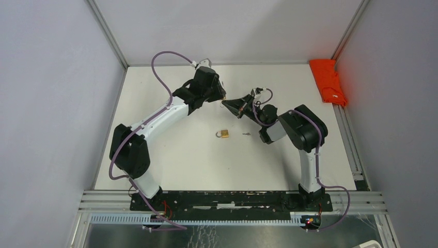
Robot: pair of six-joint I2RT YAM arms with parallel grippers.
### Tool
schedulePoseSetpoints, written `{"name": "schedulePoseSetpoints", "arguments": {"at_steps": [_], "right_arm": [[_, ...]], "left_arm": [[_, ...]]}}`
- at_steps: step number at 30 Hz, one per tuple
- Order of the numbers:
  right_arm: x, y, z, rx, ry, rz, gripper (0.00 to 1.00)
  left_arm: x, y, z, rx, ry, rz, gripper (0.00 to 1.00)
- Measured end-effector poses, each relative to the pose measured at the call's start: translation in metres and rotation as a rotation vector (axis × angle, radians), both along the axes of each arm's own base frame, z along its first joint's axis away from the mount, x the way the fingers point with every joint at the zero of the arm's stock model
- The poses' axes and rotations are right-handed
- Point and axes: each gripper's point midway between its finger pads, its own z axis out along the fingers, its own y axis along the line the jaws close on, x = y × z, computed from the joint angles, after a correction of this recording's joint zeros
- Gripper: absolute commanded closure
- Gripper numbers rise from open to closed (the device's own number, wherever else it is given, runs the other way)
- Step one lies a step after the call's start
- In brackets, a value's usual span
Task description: Unlock with the key
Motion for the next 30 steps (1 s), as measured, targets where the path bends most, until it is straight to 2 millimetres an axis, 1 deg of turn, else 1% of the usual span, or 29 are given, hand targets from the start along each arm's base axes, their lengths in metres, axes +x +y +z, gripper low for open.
{"name": "schedulePoseSetpoints", "arguments": {"at_steps": [1,2,4,5,6,8,12,15,19,21,23,25,27,30], "right_arm": [[0.0,0.0,0.0,0.002,0.002,0.002,1.0],[0.0,0.001,0.001,0.003,0.002,0.005,0.95],[-0.001,0.001,0.003,0.006,0.0,0.015,0.81],[-0.001,0.002,0.003,0.006,0.001,0.018,0.75],[0.0,0.001,0.003,0.008,0.004,0.019,0.72],[0.003,-0.003,0.001,0.005,0.007,0.015,0.64],[0.011,-0.018,-0.004,-0.013,0.005,-0.007,0.58],[0.017,-0.04,-0.01,-0.031,0.016,-0.048,0.55],[0.02,-0.071,-0.013,-0.053,0.021,-0.106,0.54],[0.021,-0.087,-0.011,-0.06,0.02,-0.133,0.54],[0.021,-0.099,-0.009,-0.064,0.016,-0.155,0.54],[0.02,-0.111,-0.005,-0.069,0.007,-0.178,0.54],[0.019,-0.124,0.001,-0.075,-0.008,-0.2,0.55],[0.016,-0.139,0.015,-0.084,-0.056,-0.227,0.54]], "left_arm": [[0.0,0.0,0.0,0.0,0.0,0.0,0.98],[0.0,0.0,0.0,-0.002,-0.003,0.0,0.98],[0.0,0.0,-0.001,-0.002,-0.004,0.001,0.98],[0.0,0.0,0.0,-0.004,-0.006,0.001,0.98],[0.0,0.0,0.001,-0.006,-0.009,0.001,0.98],[0.001,0.0,0.003,-0.009,-0.015,0.002,0.98],[0.002,0.001,0.005,-0.011,-0.022,0.006,0.98],[0.003,0.0,0.004,-0.002,-0.009,0.007,0.98],[0.014,-0.007,0.004,0.002,-0.005,0.009,0.98],[0.025,-0.014,0.0,0.005,0.0,0.008,0.98],[0.035,-0.022,-0.007,0.007,0.008,0.006,0.98],[0.045,-0.031,-0.021,0.007,0.029,0.002,0.98],[0.051,-0.04,-0.044,0.009,0.068,-0.01,0.98],[0.055,-0.049,-0.083,0.025,0.139,-0.022,0.98]]}}
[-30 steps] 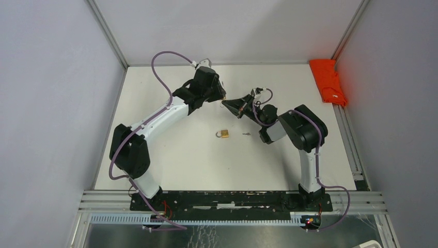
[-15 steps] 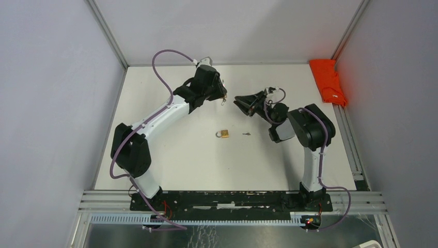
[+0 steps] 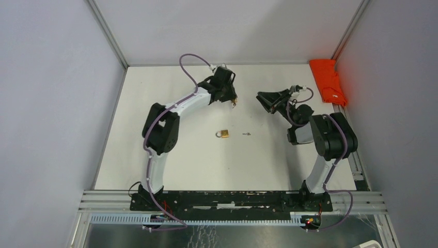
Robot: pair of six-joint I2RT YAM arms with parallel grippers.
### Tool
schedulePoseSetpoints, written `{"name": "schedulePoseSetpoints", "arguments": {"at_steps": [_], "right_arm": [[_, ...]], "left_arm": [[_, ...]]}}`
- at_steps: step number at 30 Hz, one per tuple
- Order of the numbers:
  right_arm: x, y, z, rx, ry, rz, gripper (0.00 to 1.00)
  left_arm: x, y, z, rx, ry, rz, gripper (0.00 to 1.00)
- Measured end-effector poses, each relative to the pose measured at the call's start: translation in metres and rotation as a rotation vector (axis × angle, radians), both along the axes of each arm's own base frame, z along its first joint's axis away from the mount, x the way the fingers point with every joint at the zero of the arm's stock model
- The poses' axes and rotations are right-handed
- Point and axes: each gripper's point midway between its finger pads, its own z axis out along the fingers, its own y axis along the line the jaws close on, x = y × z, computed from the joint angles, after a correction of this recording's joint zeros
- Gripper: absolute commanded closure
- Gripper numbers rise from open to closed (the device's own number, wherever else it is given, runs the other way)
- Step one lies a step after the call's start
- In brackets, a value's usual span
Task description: Unlock with the key
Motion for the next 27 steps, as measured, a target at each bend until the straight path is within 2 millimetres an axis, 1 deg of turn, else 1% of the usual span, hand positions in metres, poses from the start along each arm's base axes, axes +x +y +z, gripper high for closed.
{"name": "schedulePoseSetpoints", "arguments": {"at_steps": [3,6,7,9,18,21,22,23,24,25,27], "right_arm": [[-0.002,-0.01,0.016,-0.016,-0.06,-0.017,0.55],[-0.004,-0.015,0.028,-0.029,-0.106,-0.027,0.55],[-0.005,-0.015,0.03,-0.033,-0.115,-0.026,0.55],[-0.008,-0.014,0.031,-0.042,-0.128,-0.018,0.55],[-0.012,-0.011,0.026,-0.074,-0.142,0.004,0.55],[-0.01,-0.009,0.02,-0.145,-0.17,0.01,0.55],[-0.006,-0.008,0.016,-0.184,-0.17,0.009,0.54],[0.002,-0.007,0.012,-0.238,-0.168,0.01,0.54],[0.015,-0.006,0.01,-0.31,-0.171,0.012,0.54],[0.021,-0.005,0.009,-0.342,-0.176,0.01,0.54],[0.048,-0.003,0.008,-0.492,-0.174,0.009,0.54]], "left_arm": [[0.002,-0.007,-0.038,0.02,0.065,-0.006,0.98],[0.001,-0.01,-0.069,0.046,0.115,-0.012,0.98],[0.001,-0.01,-0.076,0.056,0.131,-0.013,0.98],[0.0,-0.01,-0.085,0.065,0.145,-0.014,0.98],[-0.003,-0.007,-0.092,0.079,0.162,-0.005,0.98],[-0.006,-0.004,-0.092,0.083,0.16,0.0,0.98],[-0.008,-0.002,-0.092,0.088,0.162,0.003,0.98],[-0.01,0.001,-0.092,0.094,0.164,0.006,0.98],[-0.012,0.003,-0.091,0.099,0.165,0.009,0.98],[-0.013,0.005,-0.09,0.103,0.166,0.012,0.98],[-0.019,0.01,-0.086,0.111,0.169,0.015,0.98]]}}
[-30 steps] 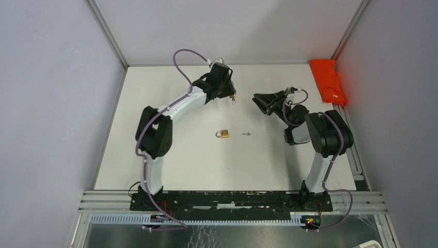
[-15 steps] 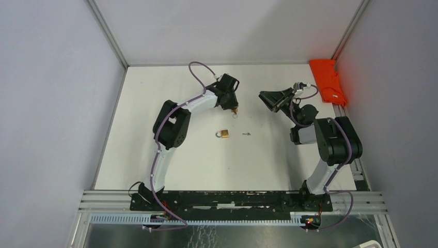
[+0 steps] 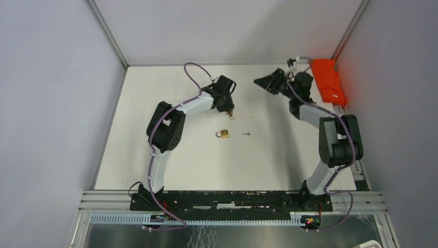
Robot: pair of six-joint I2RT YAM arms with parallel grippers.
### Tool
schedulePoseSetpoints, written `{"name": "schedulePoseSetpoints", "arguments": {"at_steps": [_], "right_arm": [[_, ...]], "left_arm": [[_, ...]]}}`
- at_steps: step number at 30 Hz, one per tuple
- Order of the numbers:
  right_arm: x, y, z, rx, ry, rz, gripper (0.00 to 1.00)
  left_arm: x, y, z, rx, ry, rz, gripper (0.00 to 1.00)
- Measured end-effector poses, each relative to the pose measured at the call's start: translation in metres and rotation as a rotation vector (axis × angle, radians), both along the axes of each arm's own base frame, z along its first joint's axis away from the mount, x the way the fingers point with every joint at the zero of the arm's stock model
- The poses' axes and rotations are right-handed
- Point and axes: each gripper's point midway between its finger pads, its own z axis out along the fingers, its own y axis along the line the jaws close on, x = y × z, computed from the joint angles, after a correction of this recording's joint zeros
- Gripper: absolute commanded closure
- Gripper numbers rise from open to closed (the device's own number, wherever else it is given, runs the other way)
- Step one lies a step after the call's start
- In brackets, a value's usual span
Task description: Unlock with the key
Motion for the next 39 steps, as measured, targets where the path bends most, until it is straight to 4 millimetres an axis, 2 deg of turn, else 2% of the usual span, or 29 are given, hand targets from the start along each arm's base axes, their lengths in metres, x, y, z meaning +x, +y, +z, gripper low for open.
{"name": "schedulePoseSetpoints", "arguments": {"at_steps": [2,5,8,9,11,13,16,19,25,30,35,39], "right_arm": [[0.024,0.001,0.009,-0.125,-0.022,-0.013,0.54],[0.046,0.009,0.021,-0.283,-0.055,0.015,0.58],[0.064,0.023,0.014,-0.428,-0.059,0.069,0.63],[0.063,0.029,0.003,-0.471,-0.045,0.093,0.68],[0.048,0.04,-0.026,-0.532,0.017,0.154,0.89],[0.036,0.048,-0.048,-0.567,0.066,0.207,0.99],[0.018,0.061,-0.078,-0.594,0.134,0.285,1.0],[0.013,0.066,-0.09,-0.596,0.162,0.313,1.0],[0.017,0.067,-0.08,-0.574,0.115,0.283,1.0],[0.023,0.07,-0.065,-0.566,0.081,0.272,1.0],[0.029,0.083,-0.041,-0.558,0.021,0.281,1.0],[0.023,0.095,-0.038,-0.554,0.009,0.308,1.0]], "left_arm": [[-0.004,0.004,0.01,0.003,-0.008,-0.001,0.98],[-0.004,0.005,0.032,-0.012,-0.044,-0.009,0.98],[-0.003,0.004,0.059,-0.031,-0.094,-0.027,0.98],[-0.003,0.004,0.066,-0.036,-0.106,-0.033,0.98],[-0.003,0.004,0.08,-0.042,-0.132,-0.049,0.98],[-0.004,0.004,0.089,-0.044,-0.152,-0.067,0.98],[-0.005,0.003,0.095,-0.042,-0.163,-0.093,0.98],[-0.011,0.002,0.091,-0.044,-0.153,-0.122,0.98],[-0.024,0.002,0.08,-0.031,-0.12,-0.161,0.98],[-0.029,0.003,0.081,-0.007,-0.13,-0.199,0.98],[-0.031,0.0,0.086,0.001,-0.147,-0.228,0.98],[-0.036,-0.004,0.086,0.0,-0.146,-0.26,0.98]]}}
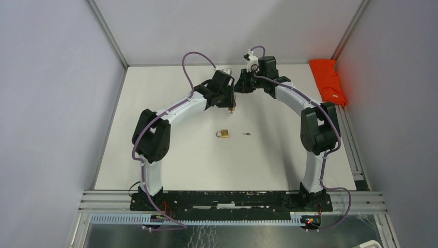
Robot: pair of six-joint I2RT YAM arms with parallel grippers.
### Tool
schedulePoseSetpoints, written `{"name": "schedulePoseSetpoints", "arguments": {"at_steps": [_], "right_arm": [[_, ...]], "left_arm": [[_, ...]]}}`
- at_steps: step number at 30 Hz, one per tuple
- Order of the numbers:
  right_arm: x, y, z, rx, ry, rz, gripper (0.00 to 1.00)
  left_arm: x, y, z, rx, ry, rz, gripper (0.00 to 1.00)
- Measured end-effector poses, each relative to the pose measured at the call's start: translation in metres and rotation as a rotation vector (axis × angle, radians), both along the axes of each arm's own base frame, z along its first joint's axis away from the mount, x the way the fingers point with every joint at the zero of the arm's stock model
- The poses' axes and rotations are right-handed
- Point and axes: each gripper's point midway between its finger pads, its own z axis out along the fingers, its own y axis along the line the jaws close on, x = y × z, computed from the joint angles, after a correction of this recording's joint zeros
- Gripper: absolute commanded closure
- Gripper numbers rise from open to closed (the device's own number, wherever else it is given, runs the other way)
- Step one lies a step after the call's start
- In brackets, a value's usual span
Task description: Unlock with the key
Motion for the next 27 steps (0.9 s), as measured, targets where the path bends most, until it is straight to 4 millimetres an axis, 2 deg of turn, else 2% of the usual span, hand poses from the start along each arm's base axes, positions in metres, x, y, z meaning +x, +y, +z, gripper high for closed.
{"name": "schedulePoseSetpoints", "arguments": {"at_steps": [6,12,21,27], "right_arm": [[-0.006,0.012,-0.009,0.001,0.029,0.039,1.0],[-0.007,0.009,-0.02,-0.049,0.065,0.054,1.0],[-0.009,0.001,-0.028,-0.106,0.063,0.067,1.0],[-0.019,-0.004,-0.044,-0.127,0.09,0.073,1.0]], "left_arm": [[-0.008,-0.009,0.001,-0.009,0.004,-0.053,0.98],[-0.011,-0.012,0.006,-0.001,-0.015,-0.087,0.98],[-0.01,-0.004,0.017,0.033,-0.054,-0.088,0.98],[-0.012,0.0,0.015,0.07,-0.055,-0.086,0.98]]}}
